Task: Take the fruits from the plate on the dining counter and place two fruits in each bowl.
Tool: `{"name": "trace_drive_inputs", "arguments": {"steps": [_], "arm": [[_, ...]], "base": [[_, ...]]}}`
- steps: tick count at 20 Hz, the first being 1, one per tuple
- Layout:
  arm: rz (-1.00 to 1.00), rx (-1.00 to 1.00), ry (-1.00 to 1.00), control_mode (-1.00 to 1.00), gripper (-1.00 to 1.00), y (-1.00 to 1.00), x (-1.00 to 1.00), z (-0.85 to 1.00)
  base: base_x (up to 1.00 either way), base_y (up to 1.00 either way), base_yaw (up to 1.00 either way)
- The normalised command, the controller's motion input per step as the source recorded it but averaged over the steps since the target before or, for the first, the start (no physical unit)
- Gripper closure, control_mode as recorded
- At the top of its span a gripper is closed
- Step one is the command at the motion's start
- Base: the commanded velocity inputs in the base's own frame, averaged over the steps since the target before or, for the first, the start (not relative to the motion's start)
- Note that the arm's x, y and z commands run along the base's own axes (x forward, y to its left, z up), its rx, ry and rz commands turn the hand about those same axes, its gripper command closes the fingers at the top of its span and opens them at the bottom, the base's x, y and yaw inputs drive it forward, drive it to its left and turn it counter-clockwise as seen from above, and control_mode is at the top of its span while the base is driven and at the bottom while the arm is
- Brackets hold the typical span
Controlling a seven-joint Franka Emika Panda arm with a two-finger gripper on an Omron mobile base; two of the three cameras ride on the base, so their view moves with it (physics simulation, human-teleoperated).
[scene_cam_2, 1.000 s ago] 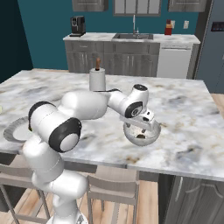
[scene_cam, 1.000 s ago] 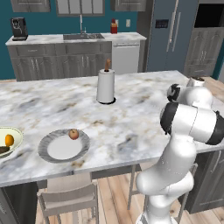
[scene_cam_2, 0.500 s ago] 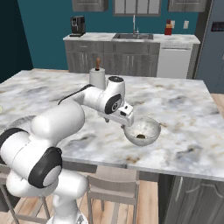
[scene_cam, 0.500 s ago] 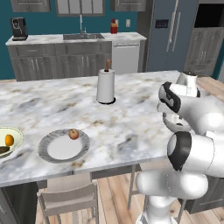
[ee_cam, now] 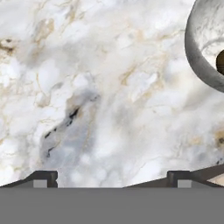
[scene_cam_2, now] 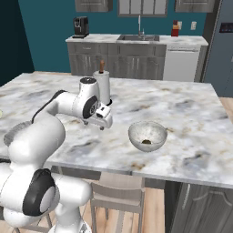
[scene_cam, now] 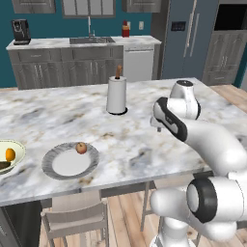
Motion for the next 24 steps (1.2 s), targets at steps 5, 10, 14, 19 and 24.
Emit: {"name": "trace_drive_inputs", "arguments": {"steps": [5, 10, 14, 19, 24], "arm": [[0.06, 0.0, 0.03, -1.0, -1.0, 1.0, 0.0, 0.03], [0.07, 0.0, 0.0, -1.0, -1.0, 0.98, 0.05, 0.0], [0.03, 0.0, 0.0, -1.0, -1.0, 0.8, 0.14, 0.0], [0.14, 0.0, 0.0, -1.0, -1.0, 0.78, 0.19, -0.06], [0.24, 0.0, 0.0, -1.0, -1.0, 0.72, 0.08, -0.16]], "base": [[0.0, 0.0, 0.0], [0.0, 0.0, 0.0], [0.0, 0.0, 0.0], [0.0, 0.0, 0.0], [0.0, 0.0, 0.0]]}}
